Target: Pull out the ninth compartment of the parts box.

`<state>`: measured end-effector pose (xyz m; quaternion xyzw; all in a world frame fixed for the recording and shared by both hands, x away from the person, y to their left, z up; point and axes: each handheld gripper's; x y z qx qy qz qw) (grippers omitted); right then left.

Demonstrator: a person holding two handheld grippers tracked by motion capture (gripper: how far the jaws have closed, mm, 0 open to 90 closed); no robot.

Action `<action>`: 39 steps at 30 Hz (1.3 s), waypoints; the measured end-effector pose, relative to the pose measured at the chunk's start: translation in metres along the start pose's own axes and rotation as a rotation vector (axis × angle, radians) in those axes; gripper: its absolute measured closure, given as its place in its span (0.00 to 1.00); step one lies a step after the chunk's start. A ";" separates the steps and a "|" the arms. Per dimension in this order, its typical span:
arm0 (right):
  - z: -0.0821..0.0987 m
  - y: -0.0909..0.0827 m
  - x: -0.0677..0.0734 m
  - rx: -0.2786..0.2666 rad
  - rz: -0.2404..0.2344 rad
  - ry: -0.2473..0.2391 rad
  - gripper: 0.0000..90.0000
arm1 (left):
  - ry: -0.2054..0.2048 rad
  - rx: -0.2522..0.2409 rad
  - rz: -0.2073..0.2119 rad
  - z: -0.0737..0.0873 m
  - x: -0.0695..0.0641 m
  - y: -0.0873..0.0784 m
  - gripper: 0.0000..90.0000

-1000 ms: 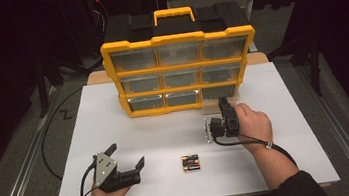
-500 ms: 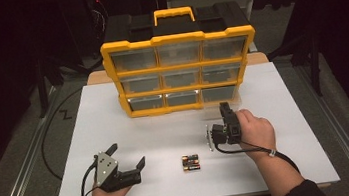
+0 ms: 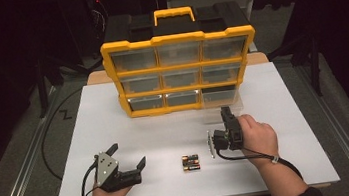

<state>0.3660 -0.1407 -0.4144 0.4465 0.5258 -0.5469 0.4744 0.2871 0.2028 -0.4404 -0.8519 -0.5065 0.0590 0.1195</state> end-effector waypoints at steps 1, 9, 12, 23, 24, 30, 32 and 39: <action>0.000 -0.001 0.001 0.002 0.000 0.003 0.87 | 0.000 0.000 0.000 0.000 0.000 0.000 0.01; -0.001 -0.001 0.004 0.000 0.011 0.013 0.87 | 0.003 0.000 0.005 0.000 -0.001 0.001 0.01; -0.001 -0.002 0.003 0.001 0.005 0.011 0.87 | 0.002 0.003 0.004 0.000 -0.001 0.001 0.01; 0.004 -0.010 0.001 -0.014 -0.010 0.036 0.67 | -0.002 -0.002 -0.003 0.000 0.000 -0.001 0.01; 0.005 -0.012 0.002 -0.014 -0.015 0.047 0.66 | -0.002 -0.001 -0.004 0.000 0.000 -0.001 0.01; 0.013 -0.021 0.015 -0.028 -0.051 0.036 0.60 | 0.000 -0.004 -0.004 0.000 0.000 -0.002 0.01; 0.015 -0.024 0.019 -0.025 -0.067 0.028 0.59 | 0.000 -0.005 -0.002 0.000 0.000 -0.002 0.01; 0.024 -0.037 0.030 -0.042 -0.075 0.022 0.57 | -0.002 -0.005 -0.001 0.000 0.000 -0.002 0.01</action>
Point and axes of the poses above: each handheld gripper's, and its own axes: y roughly forward along the jaws, z roughly out of its underside, x roughly to its left
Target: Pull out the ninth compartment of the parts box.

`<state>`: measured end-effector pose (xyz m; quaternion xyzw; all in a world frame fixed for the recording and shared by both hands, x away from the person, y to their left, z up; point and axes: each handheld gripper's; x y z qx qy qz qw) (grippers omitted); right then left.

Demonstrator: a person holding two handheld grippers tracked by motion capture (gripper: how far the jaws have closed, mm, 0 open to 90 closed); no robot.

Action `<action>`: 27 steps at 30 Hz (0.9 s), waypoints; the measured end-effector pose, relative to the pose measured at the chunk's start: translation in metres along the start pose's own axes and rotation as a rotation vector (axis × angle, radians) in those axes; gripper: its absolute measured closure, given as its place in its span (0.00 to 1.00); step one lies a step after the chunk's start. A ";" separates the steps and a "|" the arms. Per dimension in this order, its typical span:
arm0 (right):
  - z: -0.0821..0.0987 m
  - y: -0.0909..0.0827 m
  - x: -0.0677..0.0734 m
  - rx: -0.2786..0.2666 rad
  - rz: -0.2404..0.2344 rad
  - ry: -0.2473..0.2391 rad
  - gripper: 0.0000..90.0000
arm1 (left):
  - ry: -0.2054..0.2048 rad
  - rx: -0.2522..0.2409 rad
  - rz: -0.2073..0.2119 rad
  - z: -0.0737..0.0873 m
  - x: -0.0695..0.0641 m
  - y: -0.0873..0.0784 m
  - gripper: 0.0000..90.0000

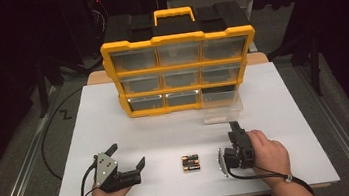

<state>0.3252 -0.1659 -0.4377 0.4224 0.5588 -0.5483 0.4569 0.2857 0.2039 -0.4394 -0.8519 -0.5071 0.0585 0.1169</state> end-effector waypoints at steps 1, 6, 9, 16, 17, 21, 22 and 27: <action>0.002 -0.002 0.002 0.005 -0.001 0.003 0.57 | -0.001 -0.001 0.000 0.000 0.000 0.000 0.01; 0.014 0.000 0.011 0.015 -0.010 0.024 0.57 | 0.012 0.001 0.006 0.000 -0.001 0.002 0.01; 0.015 -0.001 0.014 0.022 -0.020 0.021 0.56 | 0.014 0.002 0.008 -0.001 -0.002 0.002 0.01; 0.017 -0.001 0.011 0.004 -0.024 0.052 0.40 | 0.025 0.004 0.011 -0.001 -0.004 0.003 0.01; 0.017 -0.002 0.010 0.004 -0.031 0.053 0.37 | 0.025 0.004 0.011 -0.001 -0.004 0.003 0.01; 0.016 -0.002 0.010 -0.001 -0.044 0.062 0.28 | 0.021 0.002 0.011 -0.001 -0.003 0.003 0.01; 0.016 -0.001 0.009 0.001 -0.050 0.060 0.25 | 0.021 0.002 0.012 -0.001 -0.003 0.003 0.01; 0.016 0.001 0.012 0.008 -0.070 0.067 0.11 | 0.019 0.001 0.014 -0.001 -0.002 0.002 0.01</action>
Point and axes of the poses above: each handheld gripper's, and its own axes: y roughly forward along the jaws, z roughly out of its underside, x roughly to its left
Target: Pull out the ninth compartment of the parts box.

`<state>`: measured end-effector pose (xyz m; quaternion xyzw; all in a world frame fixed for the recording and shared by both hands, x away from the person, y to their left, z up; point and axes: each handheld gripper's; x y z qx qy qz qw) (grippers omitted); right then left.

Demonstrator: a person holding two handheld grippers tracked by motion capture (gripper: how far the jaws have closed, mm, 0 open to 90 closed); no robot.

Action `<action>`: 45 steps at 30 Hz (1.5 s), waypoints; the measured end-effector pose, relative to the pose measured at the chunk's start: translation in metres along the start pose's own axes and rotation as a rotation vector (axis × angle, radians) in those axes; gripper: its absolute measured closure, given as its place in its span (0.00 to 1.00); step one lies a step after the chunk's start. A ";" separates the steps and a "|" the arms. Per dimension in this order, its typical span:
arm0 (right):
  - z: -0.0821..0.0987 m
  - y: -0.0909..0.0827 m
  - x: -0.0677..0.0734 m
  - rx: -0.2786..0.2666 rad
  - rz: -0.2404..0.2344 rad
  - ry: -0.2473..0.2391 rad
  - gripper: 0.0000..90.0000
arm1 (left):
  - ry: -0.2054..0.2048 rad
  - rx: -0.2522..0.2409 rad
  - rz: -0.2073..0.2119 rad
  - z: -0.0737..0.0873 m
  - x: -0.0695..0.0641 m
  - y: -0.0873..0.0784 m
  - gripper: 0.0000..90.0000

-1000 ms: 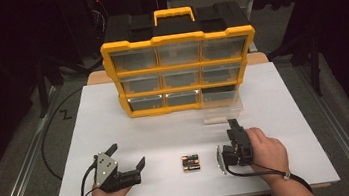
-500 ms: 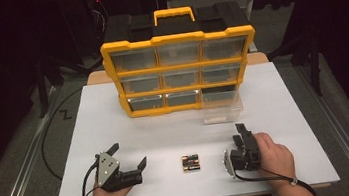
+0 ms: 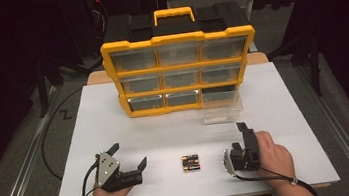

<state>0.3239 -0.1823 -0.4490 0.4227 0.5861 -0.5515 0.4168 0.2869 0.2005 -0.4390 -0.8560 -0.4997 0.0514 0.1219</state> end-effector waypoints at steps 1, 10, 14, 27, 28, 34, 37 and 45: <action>0.000 0.000 -0.001 -0.001 0.009 0.002 0.08 | 0.001 0.000 0.000 0.000 0.000 0.000 0.01; -0.001 -0.002 -0.002 -0.027 0.033 0.008 0.01 | 0.002 0.004 -0.005 0.000 0.000 0.001 0.01; -0.001 -0.002 -0.003 -0.027 0.037 -0.001 0.01 | 0.005 0.009 -0.007 0.000 0.000 0.000 0.01; 0.005 0.002 -0.007 -0.028 -0.005 0.132 0.01 | -0.010 0.028 -0.009 0.001 0.001 0.002 0.00; 0.005 0.002 -0.007 -0.027 -0.007 0.144 0.01 | -0.009 0.028 -0.009 0.001 0.001 0.003 0.00; 0.008 0.003 -0.009 -0.023 -0.031 0.253 0.01 | -0.021 0.023 -0.004 0.001 0.001 0.002 0.01; 0.009 0.003 -0.011 -0.024 -0.049 0.309 0.01 | -0.025 0.024 -0.008 0.001 0.002 0.002 0.01; 0.010 0.004 -0.014 -0.032 -0.104 0.456 0.01 | -0.024 0.032 -0.001 0.001 0.001 0.003 0.01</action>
Point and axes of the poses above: each handheld gripper's, and its own axes: y roughly forward along the jaws, z roughly out of its underside, x roughly to its left
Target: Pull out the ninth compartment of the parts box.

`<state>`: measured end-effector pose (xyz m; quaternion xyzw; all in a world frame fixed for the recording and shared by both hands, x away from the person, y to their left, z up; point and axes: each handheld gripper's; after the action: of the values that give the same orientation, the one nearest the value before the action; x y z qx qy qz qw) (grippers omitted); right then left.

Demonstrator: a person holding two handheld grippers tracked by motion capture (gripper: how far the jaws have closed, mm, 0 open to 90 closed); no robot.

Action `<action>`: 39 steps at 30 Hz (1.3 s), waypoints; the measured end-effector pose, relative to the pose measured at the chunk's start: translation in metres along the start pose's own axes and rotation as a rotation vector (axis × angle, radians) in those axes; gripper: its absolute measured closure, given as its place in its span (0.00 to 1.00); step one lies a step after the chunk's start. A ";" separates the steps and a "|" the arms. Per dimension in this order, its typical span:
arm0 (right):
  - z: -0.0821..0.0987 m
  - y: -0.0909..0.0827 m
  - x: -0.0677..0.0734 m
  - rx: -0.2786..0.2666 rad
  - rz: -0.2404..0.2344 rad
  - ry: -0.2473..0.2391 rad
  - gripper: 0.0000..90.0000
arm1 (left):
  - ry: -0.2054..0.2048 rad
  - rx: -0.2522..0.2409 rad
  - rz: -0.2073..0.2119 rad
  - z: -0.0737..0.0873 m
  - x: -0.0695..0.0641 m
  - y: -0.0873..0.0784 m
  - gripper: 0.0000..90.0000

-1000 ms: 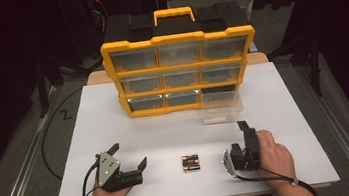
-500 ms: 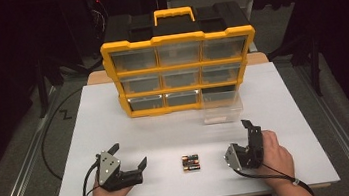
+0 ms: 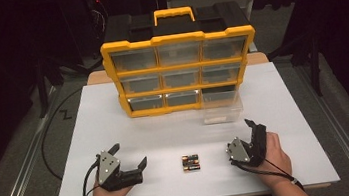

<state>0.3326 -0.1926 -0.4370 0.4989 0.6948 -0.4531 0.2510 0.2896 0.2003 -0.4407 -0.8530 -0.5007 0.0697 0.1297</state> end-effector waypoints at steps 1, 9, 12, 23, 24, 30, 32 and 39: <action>0.000 0.000 0.000 -0.002 -0.004 0.028 0.01 | 0.000 0.001 -0.001 0.000 0.000 0.000 0.01; 0.004 0.001 -0.007 -0.022 -0.081 0.225 0.01 | 0.000 0.007 -0.003 0.000 0.000 0.000 0.01; 0.006 0.002 -0.010 -0.023 -0.109 0.277 0.01 | -0.008 0.002 -0.003 -0.001 0.000 0.000 0.01; 0.010 0.001 -0.021 -0.061 -0.186 0.513 0.01 | -0.005 -0.006 -0.021 -0.001 0.000 0.000 0.01; 0.011 0.001 -0.022 -0.064 -0.200 0.557 0.01 | -0.006 -0.007 -0.023 -0.001 0.000 0.000 0.01; 0.017 0.001 -0.028 -0.091 -0.290 0.763 0.01 | -0.011 -0.005 -0.046 -0.002 0.001 0.002 0.01; 0.018 0.001 -0.030 -0.097 -0.307 0.810 0.01 | -0.019 0.000 -0.052 -0.002 0.003 0.002 0.01; 0.016 0.001 -0.031 -0.099 -0.291 0.829 0.01 | -0.039 -0.005 -0.049 -0.002 0.007 0.001 0.00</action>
<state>0.3433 -0.2212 -0.4196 0.5226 0.8208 -0.2116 -0.0917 0.2946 0.2052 -0.4393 -0.8394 -0.5239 0.0819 0.1194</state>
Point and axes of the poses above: each handheld gripper's, and its own axes: y roughly forward along the jaws, z roughly out of its underside, x roughly to its left
